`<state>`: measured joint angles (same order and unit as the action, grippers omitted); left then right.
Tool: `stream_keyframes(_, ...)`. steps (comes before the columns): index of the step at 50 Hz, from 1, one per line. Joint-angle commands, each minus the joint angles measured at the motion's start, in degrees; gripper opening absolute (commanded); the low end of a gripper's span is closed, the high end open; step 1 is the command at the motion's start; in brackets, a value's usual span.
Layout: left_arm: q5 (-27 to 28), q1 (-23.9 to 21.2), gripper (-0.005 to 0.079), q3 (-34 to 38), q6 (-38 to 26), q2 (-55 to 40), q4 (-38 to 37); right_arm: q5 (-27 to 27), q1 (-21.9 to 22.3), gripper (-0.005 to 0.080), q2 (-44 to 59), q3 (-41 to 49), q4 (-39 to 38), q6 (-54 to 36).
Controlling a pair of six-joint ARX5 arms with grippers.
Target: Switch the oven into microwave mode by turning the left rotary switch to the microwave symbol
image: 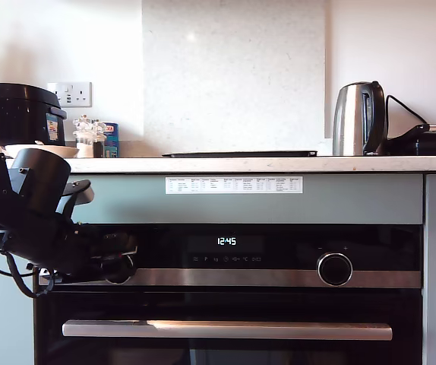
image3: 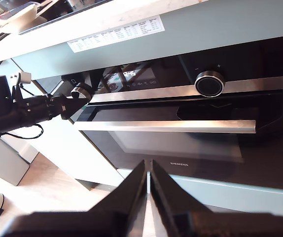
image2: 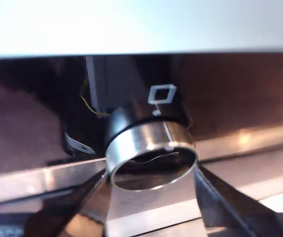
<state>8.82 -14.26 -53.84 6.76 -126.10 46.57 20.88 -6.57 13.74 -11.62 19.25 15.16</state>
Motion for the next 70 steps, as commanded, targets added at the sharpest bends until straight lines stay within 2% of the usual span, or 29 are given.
stream_keyframes(1,-0.04,-0.28,0.0322,-7.91,-3.76,4.31,9.35,0.22,-0.28,-0.0012,0.35,0.59,-0.11,0.15)
stream_keyframes(7,-0.24,-0.39,0.0322,-7.93,-7.37,4.31,10.56,0.2,-0.28,-0.0012,0.35,0.59,-0.07,0.15)
stream_keyframes(23,-0.24,0.07,0.0322,-8.2,-8.33,4.31,7.45,0.11,-0.28,-0.0012,0.35,0.59,0.98,1.6)
stream_keyframes(39,-0.22,0.26,0.0322,-8.2,-8.5,4.31,4.39,-3.67,-0.26,-0.0012,0.35,0.59,1.25,1.6)
stream_keyframes(60,-0.07,1.38,0.0319,-8.22,-8.22,4.31,4.24,-3.96,-0.26,-0.0012,0.35,0.59,1.22,1.55)
stream_keyframes(63,0.11,1.42,0.0265,-8.22,-8.22,4.31,2.93,-4.13,-0.26,-0.0012,0.35,0.59,1.22,1.49)
stream_keyframes(70,2.01,1.31,0.0002,-8.22,-6.29,5.07,-2.14,-7.48,-0.26,-0.0012,0.35,0.59,1.18,1.33)
